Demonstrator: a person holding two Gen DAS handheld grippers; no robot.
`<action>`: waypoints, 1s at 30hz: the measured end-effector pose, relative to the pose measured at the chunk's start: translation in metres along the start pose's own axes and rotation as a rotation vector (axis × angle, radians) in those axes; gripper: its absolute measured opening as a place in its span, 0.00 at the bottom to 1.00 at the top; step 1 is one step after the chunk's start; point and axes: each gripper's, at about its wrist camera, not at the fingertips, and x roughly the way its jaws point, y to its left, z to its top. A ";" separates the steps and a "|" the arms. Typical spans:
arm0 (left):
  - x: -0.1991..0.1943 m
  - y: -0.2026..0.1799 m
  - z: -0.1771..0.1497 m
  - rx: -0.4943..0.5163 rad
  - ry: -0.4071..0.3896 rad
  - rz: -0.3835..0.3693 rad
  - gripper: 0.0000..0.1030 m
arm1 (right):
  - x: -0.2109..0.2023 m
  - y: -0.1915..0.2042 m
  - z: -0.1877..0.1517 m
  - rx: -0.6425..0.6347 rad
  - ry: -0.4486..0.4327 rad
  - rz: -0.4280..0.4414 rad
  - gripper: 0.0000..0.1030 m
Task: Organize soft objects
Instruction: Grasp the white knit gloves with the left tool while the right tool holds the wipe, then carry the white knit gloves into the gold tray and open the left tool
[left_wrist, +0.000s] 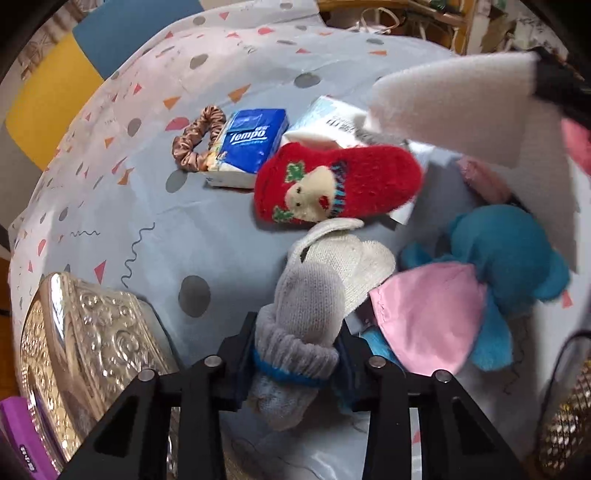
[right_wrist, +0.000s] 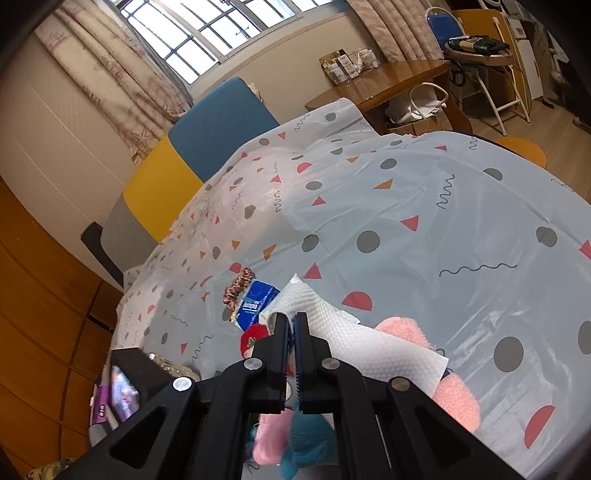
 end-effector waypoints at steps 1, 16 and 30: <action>-0.005 0.001 -0.004 0.000 -0.010 -0.006 0.37 | 0.002 0.000 0.000 -0.003 0.009 -0.010 0.02; -0.126 0.115 -0.017 -0.355 -0.315 -0.085 0.37 | 0.013 0.005 -0.006 -0.054 0.056 -0.066 0.02; -0.196 0.233 -0.142 -0.651 -0.474 0.038 0.37 | 0.017 0.018 -0.011 -0.124 0.074 -0.057 0.02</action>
